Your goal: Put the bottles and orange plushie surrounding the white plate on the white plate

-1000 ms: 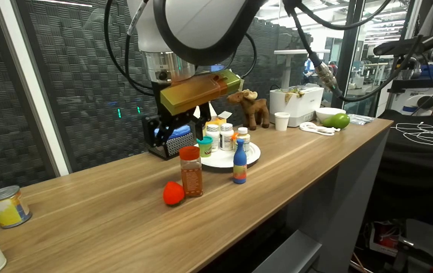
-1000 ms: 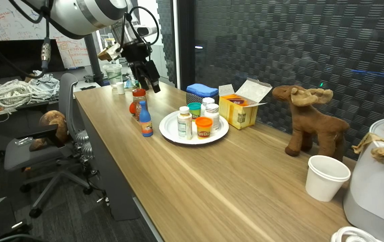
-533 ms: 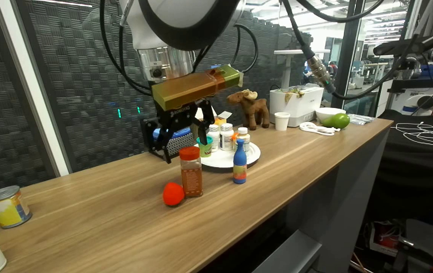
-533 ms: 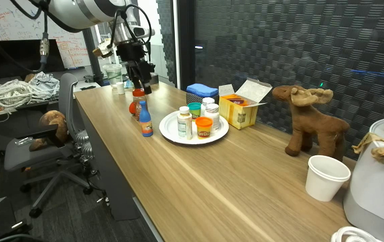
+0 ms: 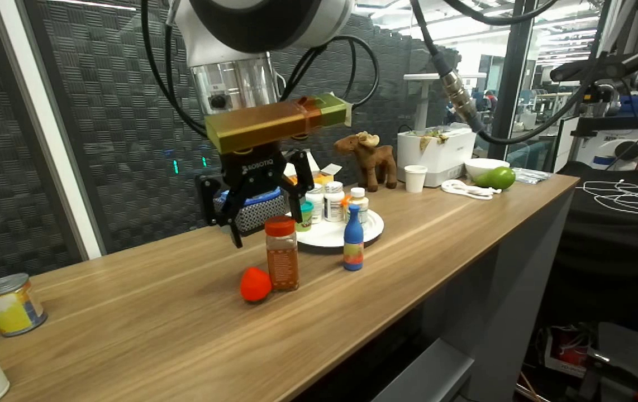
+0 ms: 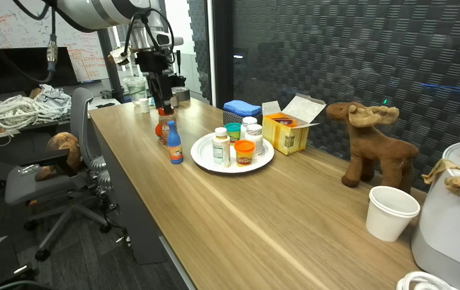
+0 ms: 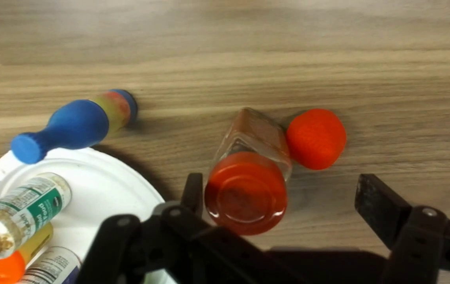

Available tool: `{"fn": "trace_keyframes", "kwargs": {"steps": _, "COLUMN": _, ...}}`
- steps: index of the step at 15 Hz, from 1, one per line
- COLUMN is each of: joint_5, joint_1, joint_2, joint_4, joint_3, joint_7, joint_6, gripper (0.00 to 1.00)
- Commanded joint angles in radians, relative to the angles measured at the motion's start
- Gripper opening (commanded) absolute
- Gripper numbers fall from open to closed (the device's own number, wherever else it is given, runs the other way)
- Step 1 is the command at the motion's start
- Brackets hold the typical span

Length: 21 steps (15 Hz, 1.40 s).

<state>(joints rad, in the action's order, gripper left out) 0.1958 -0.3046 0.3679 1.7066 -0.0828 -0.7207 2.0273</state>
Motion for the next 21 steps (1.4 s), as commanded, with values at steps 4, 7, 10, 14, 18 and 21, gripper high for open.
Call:
{"fn": "trace_keyframes", "kwargs": {"steps": 4, "joint_5": 0.000, "joint_1": -0.007, "joint_2": 0.025, "joint_4": -0.056, "joint_3": 0.009, "joint_7": -0.081, "joint_6": -0.037, "gripper": 1.00}}
{"fn": "trace_keyframes", "kwargs": {"steps": 7, "joint_5": 0.003, "joint_1": -0.009, "joint_2": 0.031, "joint_4": -0.065, "joint_3": 0.010, "joint_7": -0.103, "joint_6": -0.045, "gripper": 0.75}}
{"fn": "trace_keyframes", "kwargs": {"steps": 10, "joint_5": 0.017, "joint_1": -0.013, "joint_2": 0.034, "joint_4": -0.071, "joint_3": 0.014, "joint_7": -0.129, "joint_6": -0.048, "gripper": 0.63}}
{"fn": "trace_keyframes", "kwargs": {"steps": 14, "joint_5": 0.033, "joint_1": -0.016, "joint_2": 0.039, "joint_4": -0.077, "joint_3": 0.019, "joint_7": -0.164, "joint_6": -0.045, "gripper": 0.29}}
{"fn": "trace_keyframes", "kwargs": {"steps": 18, "joint_5": 0.042, "joint_1": -0.016, "joint_2": 0.042, "joint_4": -0.084, "joint_3": 0.018, "joint_7": -0.191, "joint_6": -0.046, "gripper": 0.25}}
{"fn": "trace_keyframes", "kwargs": {"steps": 21, "joint_5": 0.064, "joint_1": -0.020, "joint_2": 0.040, "joint_4": -0.083, "joint_3": 0.025, "joint_7": -0.225, "joint_6": -0.029, "gripper": 0.25}}
